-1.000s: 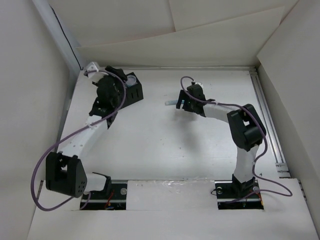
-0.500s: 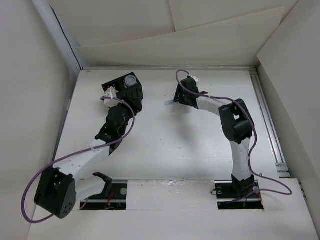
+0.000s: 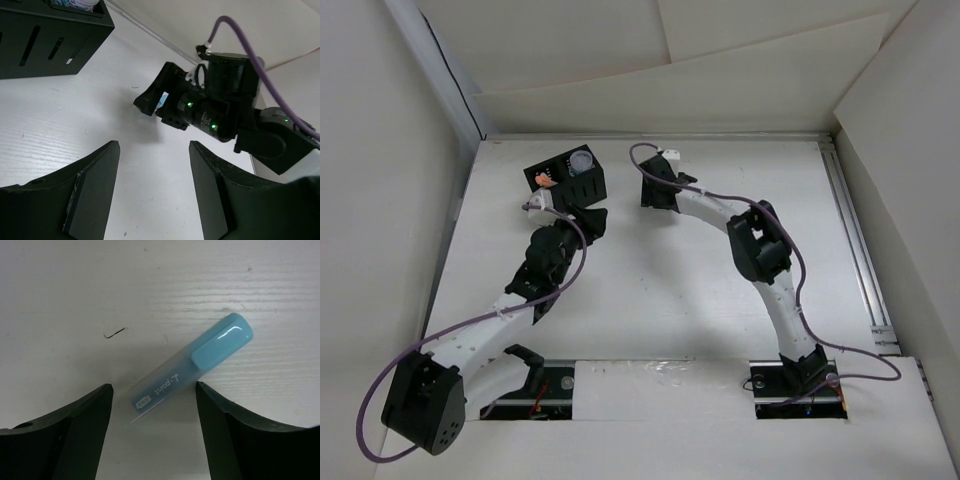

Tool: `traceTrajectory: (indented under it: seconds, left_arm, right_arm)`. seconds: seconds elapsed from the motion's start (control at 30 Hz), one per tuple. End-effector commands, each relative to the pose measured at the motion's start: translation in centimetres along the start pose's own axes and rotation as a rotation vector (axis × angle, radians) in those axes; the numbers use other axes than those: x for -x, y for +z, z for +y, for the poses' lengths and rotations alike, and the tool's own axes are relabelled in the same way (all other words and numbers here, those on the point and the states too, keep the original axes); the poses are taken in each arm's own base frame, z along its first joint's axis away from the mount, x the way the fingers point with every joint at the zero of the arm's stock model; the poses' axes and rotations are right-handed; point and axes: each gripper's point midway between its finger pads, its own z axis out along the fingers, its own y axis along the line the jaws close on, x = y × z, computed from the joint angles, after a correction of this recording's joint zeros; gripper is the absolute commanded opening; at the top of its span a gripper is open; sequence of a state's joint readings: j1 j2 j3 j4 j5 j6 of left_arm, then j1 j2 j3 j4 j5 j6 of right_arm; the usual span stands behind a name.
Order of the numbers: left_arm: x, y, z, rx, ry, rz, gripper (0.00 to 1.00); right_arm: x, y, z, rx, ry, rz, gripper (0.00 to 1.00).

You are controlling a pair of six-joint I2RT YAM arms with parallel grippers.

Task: Sort the stationery into containers
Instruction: Pick up the pen from the center of the board.

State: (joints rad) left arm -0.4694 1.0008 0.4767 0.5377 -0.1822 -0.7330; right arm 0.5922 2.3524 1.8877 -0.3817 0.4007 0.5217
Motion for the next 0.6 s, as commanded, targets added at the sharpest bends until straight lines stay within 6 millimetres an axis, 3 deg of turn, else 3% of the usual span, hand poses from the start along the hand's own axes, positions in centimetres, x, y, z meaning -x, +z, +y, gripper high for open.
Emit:
traceTrajectory:
  seconds: [0.0,0.1,0.27,0.33,0.37,0.4,0.57]
  left_arm:
    - [2.2,-1.0,-2.3,-0.091,-0.006,-0.063,0.54]
    - [2.0,-1.3,-2.0,-0.085,0.005,-0.058,0.54]
    - [2.0,-1.4,-1.7,-0.071,0.007,-0.059,0.54]
    - [1.9,-1.6,-1.5,-0.07,0.007,-0.058,0.54]
    - [1.9,-1.6,-1.5,-0.07,0.007,-0.058,0.54]
    - [1.9,-1.6,-1.5,-0.07,0.007,-0.058,0.54]
    - [0.8,-1.2,-0.8,-0.047,0.017,-0.022,0.56]
  right_arm:
    - [-1.5,-0.8,0.2,-0.075,-0.098,0.026,0.71]
    - [-2.2,-1.4,0.6,-0.077,-0.126,0.024,0.56]
    - [-3.2,-2.5,-0.5,-0.074,-0.131,0.039,0.29]
    - [-2.9,-3.1,-0.9,-0.075,-0.124,0.021,0.26]
    - [-4.5,-3.1,-2.0,-0.09,-0.138,0.045,0.25]
    - [-3.2,-4.3,-1.8,-0.066,-0.115,0.006,0.24]
    - [-4.8,-7.5,-3.3,-0.027,-0.145,-0.014,0.22]
